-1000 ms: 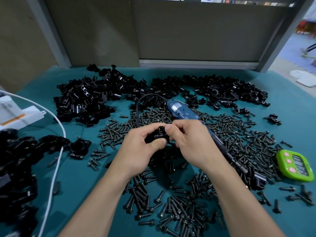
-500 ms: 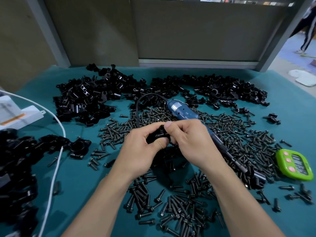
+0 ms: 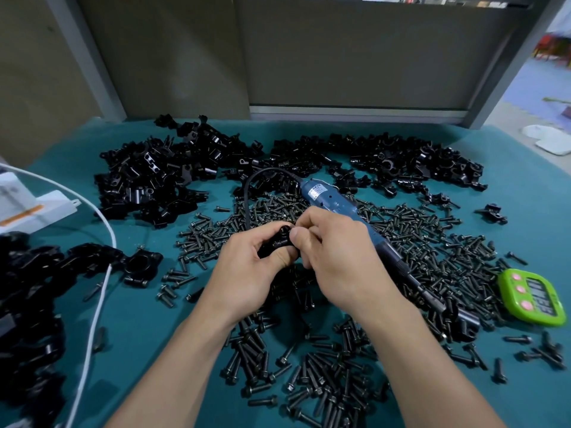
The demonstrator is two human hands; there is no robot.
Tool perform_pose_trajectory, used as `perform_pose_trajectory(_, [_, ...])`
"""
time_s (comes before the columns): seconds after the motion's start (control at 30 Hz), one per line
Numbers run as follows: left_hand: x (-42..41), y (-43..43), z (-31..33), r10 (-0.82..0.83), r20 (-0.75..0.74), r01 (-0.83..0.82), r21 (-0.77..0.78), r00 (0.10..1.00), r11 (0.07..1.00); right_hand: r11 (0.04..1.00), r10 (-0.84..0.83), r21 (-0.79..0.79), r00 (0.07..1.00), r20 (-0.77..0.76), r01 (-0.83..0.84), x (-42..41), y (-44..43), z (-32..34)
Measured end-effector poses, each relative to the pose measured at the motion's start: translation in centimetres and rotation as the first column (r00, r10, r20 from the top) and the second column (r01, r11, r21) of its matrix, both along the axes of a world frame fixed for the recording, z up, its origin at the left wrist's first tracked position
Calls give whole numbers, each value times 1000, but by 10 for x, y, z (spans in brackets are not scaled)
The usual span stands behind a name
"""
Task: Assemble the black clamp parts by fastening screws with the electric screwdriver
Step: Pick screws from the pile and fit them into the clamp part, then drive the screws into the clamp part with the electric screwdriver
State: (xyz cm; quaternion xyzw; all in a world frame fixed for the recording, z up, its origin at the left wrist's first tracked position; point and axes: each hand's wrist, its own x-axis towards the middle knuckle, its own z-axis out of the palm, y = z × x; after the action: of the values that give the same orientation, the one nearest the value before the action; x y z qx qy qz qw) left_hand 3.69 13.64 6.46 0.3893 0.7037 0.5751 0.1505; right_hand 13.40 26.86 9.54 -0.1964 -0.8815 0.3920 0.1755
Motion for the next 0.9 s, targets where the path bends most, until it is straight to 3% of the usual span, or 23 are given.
perform_pose_trajectory(0.1, [1, -1, 3, -22, -9, 22, 13, 1000, 1000, 999, -27, 19, 1000, 1, 27, -2, -4, -2])
perform_pose_trajectory(0.2, [-1, -1, 3, -27, 8, 27, 28, 1000, 999, 996, 69, -49, 997, -36, -70, 3, 0, 6])
perform_pose_trajectory(0.3, [-2, -2, 4, -54, 53, 51, 59, 997, 997, 989, 144, -14, 989, -30, -145, 8, 5, 10])
perform_pose_trajectory(0.43, [2, -1, 4, -52, 76, 47, 57, 996, 997, 995, 74, 65, 996, -43, -71, 4, 1, 5])
perform_pose_trajectory(0.57, [3, -2, 4, -10, 5, 9, 45, 1000, 999, 989, -33, 144, 998, -58, 41, -1, -7, -1])
perform_pose_trajectory(0.77, [3, -1, 9, -14, 11, 13, 7, 1000, 1000, 989, 124, 86, 992, -25, -122, 9, 4, 1])
perform_pose_trajectory(0.9, [4, -4, 9, -24, -15, 24, -24, 1000, 999, 983, 73, 166, 997, 4, -72, 4, 2, 0])
